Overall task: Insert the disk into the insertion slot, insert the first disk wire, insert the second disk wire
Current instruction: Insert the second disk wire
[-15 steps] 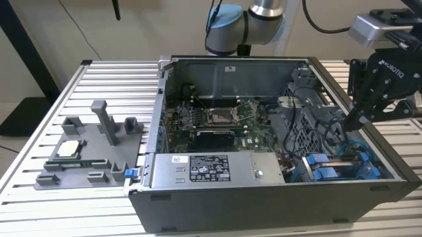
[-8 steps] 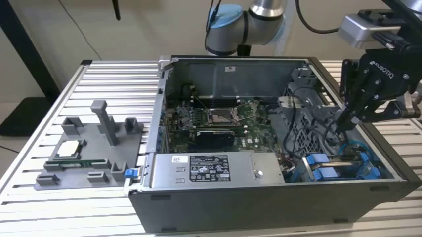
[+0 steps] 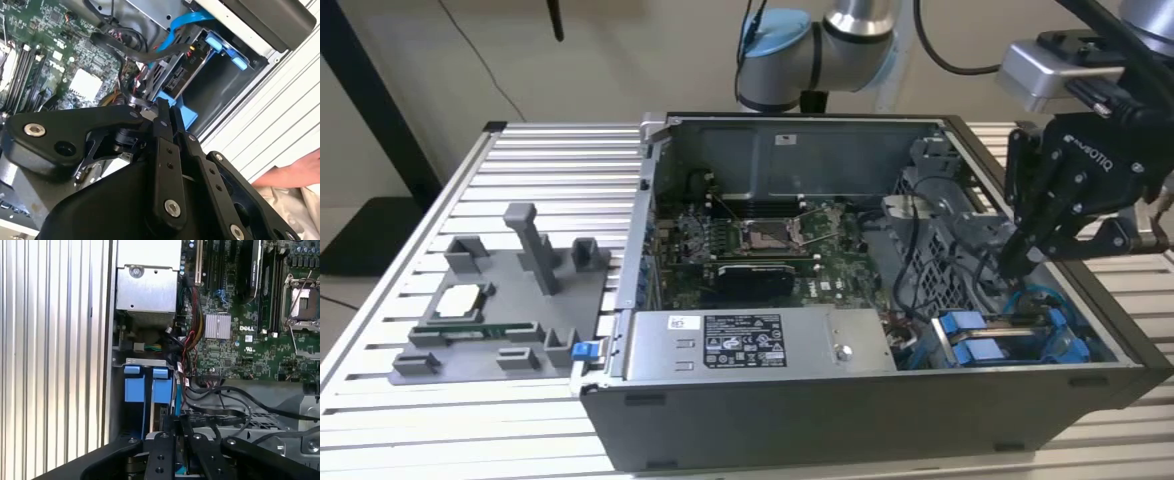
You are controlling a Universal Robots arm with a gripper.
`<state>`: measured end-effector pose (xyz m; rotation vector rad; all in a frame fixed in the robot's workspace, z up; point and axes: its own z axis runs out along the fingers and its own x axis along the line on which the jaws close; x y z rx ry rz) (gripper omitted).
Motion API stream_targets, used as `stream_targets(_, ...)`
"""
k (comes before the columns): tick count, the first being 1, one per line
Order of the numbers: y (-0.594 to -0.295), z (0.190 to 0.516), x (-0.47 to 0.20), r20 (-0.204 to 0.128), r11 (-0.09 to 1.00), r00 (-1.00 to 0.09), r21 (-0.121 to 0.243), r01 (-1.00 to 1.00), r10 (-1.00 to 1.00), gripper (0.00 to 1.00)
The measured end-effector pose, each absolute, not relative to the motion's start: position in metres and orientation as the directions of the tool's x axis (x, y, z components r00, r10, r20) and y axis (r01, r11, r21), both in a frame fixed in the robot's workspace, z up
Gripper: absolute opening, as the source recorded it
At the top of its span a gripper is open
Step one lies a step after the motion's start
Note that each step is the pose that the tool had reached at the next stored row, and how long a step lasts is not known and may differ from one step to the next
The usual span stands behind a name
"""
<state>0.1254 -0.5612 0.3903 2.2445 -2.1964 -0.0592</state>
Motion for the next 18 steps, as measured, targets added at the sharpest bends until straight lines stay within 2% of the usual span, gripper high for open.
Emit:
stream_targets(10, -0.576, 0.380, 0.121, -0.036, -0.022, 0.022, -0.010, -1.000, -0.999, 0.00)
stream_targets(15, -0.578, 0.378, 0.121, -0.075, -0.019, 0.020, -0.019, -1.000, -0.997, 0.00)
stream_targets(18, -0.578, 0.377, 0.121, -0.078, -0.016, 0.017, -0.020, -1.000, -0.997, 0.00)
